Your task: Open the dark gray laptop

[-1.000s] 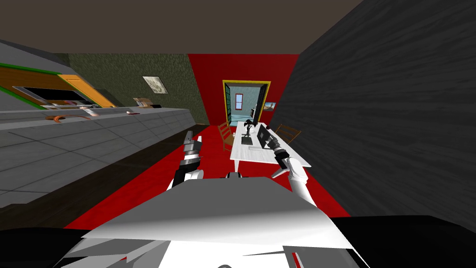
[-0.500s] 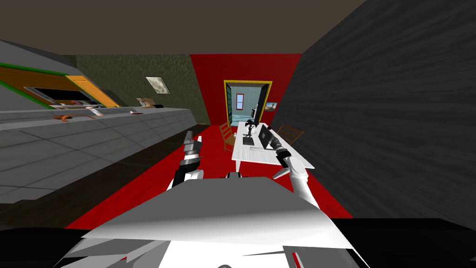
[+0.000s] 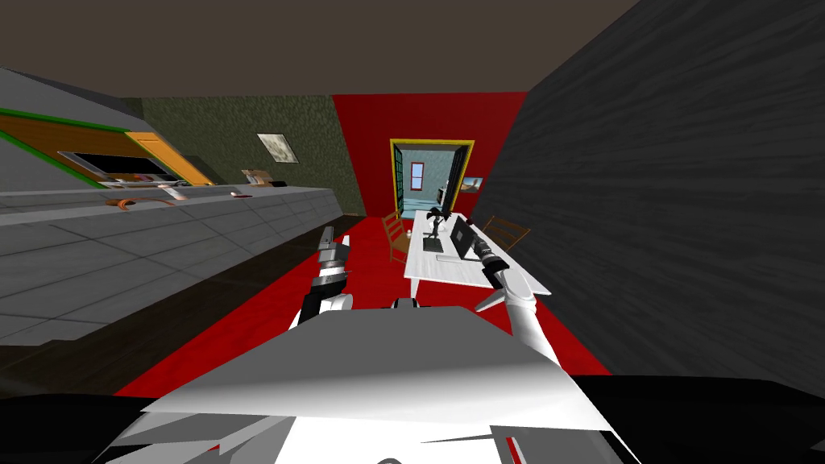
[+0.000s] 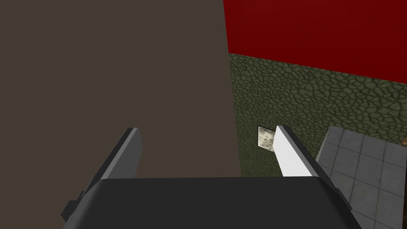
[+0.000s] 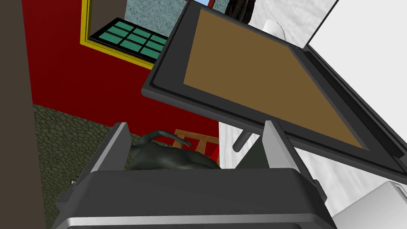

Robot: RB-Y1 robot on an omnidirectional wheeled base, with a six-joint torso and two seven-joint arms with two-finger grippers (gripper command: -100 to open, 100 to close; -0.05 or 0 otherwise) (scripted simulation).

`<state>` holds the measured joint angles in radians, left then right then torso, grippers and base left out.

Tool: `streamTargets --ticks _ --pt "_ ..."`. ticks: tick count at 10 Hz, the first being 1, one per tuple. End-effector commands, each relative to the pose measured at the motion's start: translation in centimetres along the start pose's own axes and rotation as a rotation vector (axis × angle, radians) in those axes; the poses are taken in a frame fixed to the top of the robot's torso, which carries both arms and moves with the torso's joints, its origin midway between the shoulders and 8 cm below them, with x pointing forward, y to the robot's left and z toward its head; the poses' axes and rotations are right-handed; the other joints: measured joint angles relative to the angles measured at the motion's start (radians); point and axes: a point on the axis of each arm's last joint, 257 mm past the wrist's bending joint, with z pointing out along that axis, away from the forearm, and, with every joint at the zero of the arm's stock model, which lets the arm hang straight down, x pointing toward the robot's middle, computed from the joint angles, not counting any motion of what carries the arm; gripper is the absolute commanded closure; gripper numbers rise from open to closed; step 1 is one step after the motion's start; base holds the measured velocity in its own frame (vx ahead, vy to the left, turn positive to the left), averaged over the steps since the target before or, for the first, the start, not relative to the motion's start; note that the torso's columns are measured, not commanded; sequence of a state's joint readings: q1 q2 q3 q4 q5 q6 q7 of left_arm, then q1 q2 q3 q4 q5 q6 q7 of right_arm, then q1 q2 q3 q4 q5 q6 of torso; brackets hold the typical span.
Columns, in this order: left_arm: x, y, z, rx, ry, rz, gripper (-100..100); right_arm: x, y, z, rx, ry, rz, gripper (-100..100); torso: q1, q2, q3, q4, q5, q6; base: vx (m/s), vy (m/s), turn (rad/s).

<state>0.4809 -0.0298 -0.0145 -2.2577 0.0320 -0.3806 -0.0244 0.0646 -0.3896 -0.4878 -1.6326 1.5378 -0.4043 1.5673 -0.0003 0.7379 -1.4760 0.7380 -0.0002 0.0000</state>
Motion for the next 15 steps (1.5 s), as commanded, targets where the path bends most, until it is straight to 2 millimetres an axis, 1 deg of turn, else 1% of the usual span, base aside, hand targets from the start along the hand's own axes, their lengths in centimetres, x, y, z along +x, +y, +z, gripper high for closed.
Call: streamTargets --ticks 1,3,4,5,6,7,8,9,15 --pt "0.0 0.0 0.0 0.0 0.0 0.0 0 1.7 0.8 0.2 -0.031 0.026 -0.118 -100 0.001 0.0 0.0 0.0 0.0 0.0 0.009 0.029 0.018" --pt "0.0 0.0 0.0 0.0 0.0 0.0 0 2.6 1.1 0.3 -0.045 0.037 -0.174 -100 0.0 0.0 0.0 0.0 0.0 0.0 0.01 0.025 0.012" --pt "0.0 0.0 0.0 0.0 0.0 0.0 0 2.2 1.1 0.3 -0.04 0.033 -0.153 -100 0.0 0.0 0.0 0.0 0.0 0.0 0.003 0.01 0.002" --pt "0.0 0.0 0.0 0.0 0.0 0.0 0 3.2 0.9 0.4 -0.042 0.035 -0.16 -100 0.0 0.001 0.0 0.0 0.0 0.0 0.096 0.011 0.008" --pt "0.0 0.0 0.0 0.0 0.0 0.0 0 2.7 1.0 0.4 -0.042 0.034 -0.161 -100 0.0 -0.004 -0.002 -0.001 0.0 0.0 0.062 0.006 0.003" --pt "0.0 0.0 0.0 0.0 0.0 0.0 0 2.8 1.0 0.5 -0.042 0.035 -0.16 100 0.0 -0.001 -0.001 -0.001 0.0 0.0 0.008 0.0 -0.004" --pt "0.0 0.0 0.0 0.0 0.0 0.0 0 2.4 1.1 0.6 -0.034 0.024 -0.082 100 0.0 0.002 0.001 0.001 0.0 0.0 0.011 -0.034 -0.096" --pt "0.0 0.0 0.0 0.0 0.0 0.0 0 2.4 1.1 0.6 -0.034 0.024 -0.082 100 -0.003 0.003 0.002 0.001 -0.003 0.001 0.015 -0.054 -0.066" --pt "0.0 0.0 0.0 0.0 0.0 0.0 0 1.6 1.1 1.0 -0.011 -0.007 0.155 100 -0.003 -0.003 -0.002 -0.003 -0.003 -0.001 0.015 -0.059 -0.067"
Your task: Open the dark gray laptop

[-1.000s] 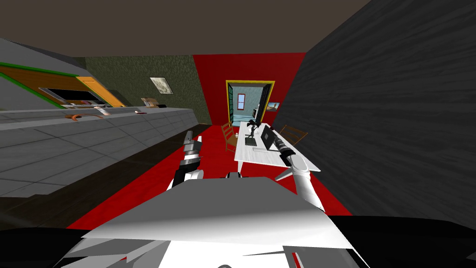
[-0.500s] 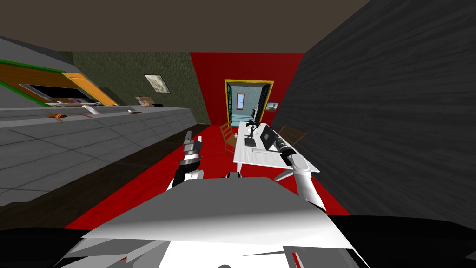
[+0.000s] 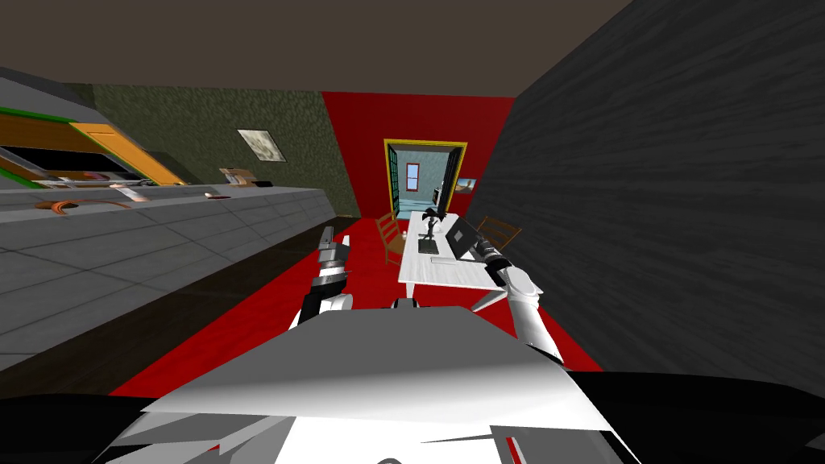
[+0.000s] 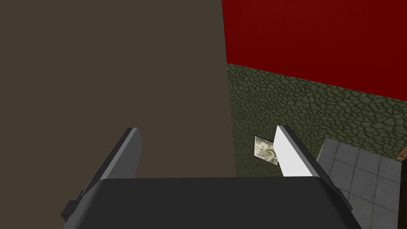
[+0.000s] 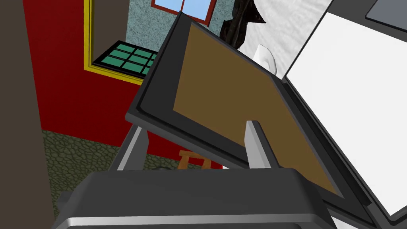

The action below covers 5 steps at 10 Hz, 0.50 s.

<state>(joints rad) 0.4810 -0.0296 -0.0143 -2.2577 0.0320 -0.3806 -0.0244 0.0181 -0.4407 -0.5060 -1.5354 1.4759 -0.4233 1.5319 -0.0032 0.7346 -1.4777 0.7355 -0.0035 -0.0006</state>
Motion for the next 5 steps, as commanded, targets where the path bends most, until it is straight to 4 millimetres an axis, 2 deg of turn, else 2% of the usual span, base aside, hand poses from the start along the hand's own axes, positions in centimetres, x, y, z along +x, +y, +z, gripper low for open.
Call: streamTargets --ticks 1,3,5 --pt "0.0 0.0 0.0 0.0 0.0 0.0 0 -0.5 0.3 0.0 0.004 -0.017 0.112 100 0.001 0.001 0.001 0.001 0.001 0.0 0.014 -0.063 -0.076" --pt "0.0 0.0 0.0 0.0 0.0 0.0 0 -0.6 0.3 0.1 0.005 -0.018 0.121 100 0.003 0.004 0.002 0.003 0.003 0.001 0.012 -0.046 -0.05" --pt "0.0 0.0 0.0 0.0 0.0 0.0 0 -2.2 1.4 0.0 0.004 -0.031 0.253 100 0.004 0.005 0.003 0.004 0.004 0.001 0.012 -0.088 -0.061"
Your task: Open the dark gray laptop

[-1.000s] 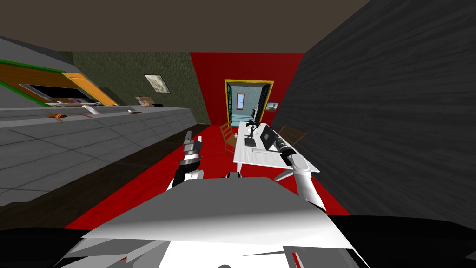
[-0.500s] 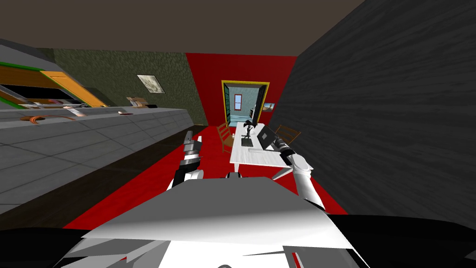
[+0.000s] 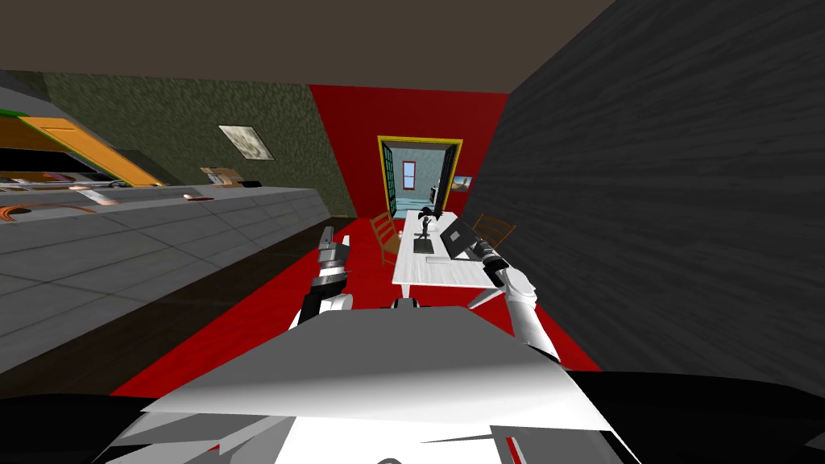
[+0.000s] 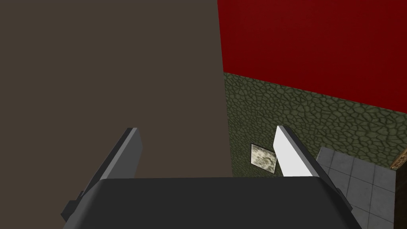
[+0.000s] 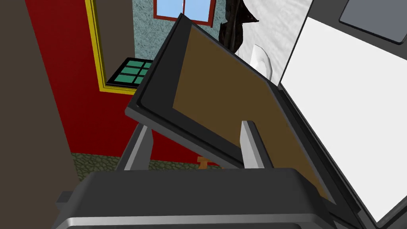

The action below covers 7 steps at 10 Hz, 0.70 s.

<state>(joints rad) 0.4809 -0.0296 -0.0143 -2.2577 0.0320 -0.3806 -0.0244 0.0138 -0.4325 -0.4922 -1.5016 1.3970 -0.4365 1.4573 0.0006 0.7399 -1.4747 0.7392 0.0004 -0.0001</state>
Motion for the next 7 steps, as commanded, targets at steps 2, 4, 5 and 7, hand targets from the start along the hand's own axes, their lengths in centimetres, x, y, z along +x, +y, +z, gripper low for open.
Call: streamTargets --ticks 2,4,5,7 --pt "0.0 0.0 0.0 0.0 0.0 0.0 0 -2.0 1.6 0.0 0.002 -0.016 0.167 100 -0.002 -0.001 0.0 0.0 -0.001 0.0 0.013 -0.118 -0.031" --pt "0.0 0.0 0.0 0.0 0.0 0.0 0 -2.9 2.3 0.0 0.003 -0.023 0.251 100 0.001 -0.001 -0.001 0.0 0.0 0.0 0.014 -0.097 -0.041" --pt "0.0 0.0 0.0 0.0 0.0 0.0 0 -3.4 2.7 0.0 0.004 -0.027 0.292 100 0.001 -0.001 -0.001 0.0 0.001 0.0 0.013 -0.089 -0.045" --pt "0.0 0.0 0.0 0.0 0.0 0.0 0 -4.4 3.4 0.0 0.005 -0.033 0.376 100 0.001 0.0 -0.001 0.0 0.001 0.0 0.01 -0.093 -0.037"
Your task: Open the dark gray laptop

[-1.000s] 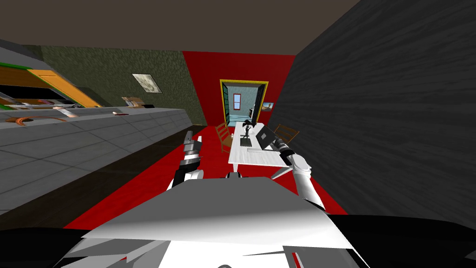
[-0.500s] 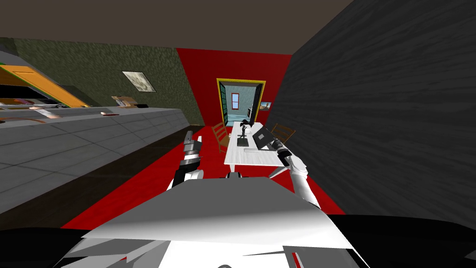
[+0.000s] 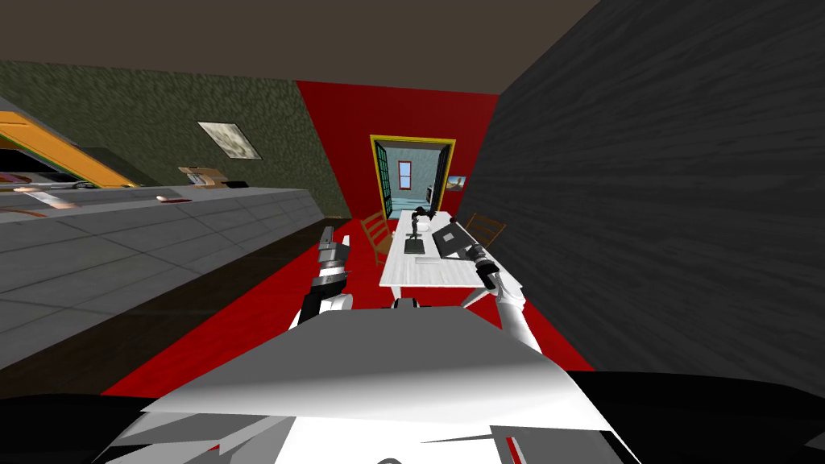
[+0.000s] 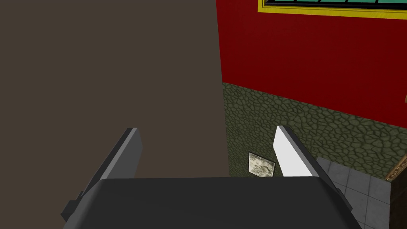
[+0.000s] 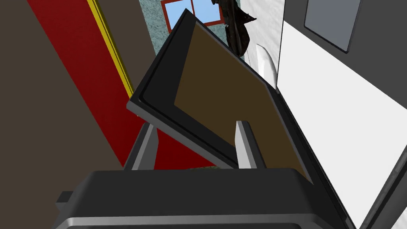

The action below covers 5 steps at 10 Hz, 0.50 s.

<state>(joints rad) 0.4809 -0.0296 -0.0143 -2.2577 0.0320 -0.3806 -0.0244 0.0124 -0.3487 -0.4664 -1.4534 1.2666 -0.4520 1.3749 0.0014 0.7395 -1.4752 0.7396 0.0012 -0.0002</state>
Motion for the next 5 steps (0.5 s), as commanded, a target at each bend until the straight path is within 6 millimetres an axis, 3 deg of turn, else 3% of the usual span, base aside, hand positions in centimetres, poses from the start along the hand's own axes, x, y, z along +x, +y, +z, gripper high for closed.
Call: streamTargets --ticks 1,2,5 --pt "0.0 0.0 0.0 0.0 0.0 0.0 0 -0.5 0.5 0.0 0.001 -0.003 0.043 100 0.0 0.001 0.0 0.0 0.0 0.0 -0.002 -0.041 -0.002" --pt "0.0 0.0 0.0 0.0 0.0 0.0 0 -1.6 2.5 -0.3 -0.004 -0.008 0.132 100 0.002 0.001 0.001 0.0 0.0 0.0 0.024 -0.093 -0.041" --pt "0.0 0.0 0.0 0.0 0.0 0.0 0 -2.8 4.2 -0.6 -0.006 -0.013 0.215 100 -0.001 -0.001 -0.001 -0.001 -0.001 0.0 0.019 -0.092 -0.018"
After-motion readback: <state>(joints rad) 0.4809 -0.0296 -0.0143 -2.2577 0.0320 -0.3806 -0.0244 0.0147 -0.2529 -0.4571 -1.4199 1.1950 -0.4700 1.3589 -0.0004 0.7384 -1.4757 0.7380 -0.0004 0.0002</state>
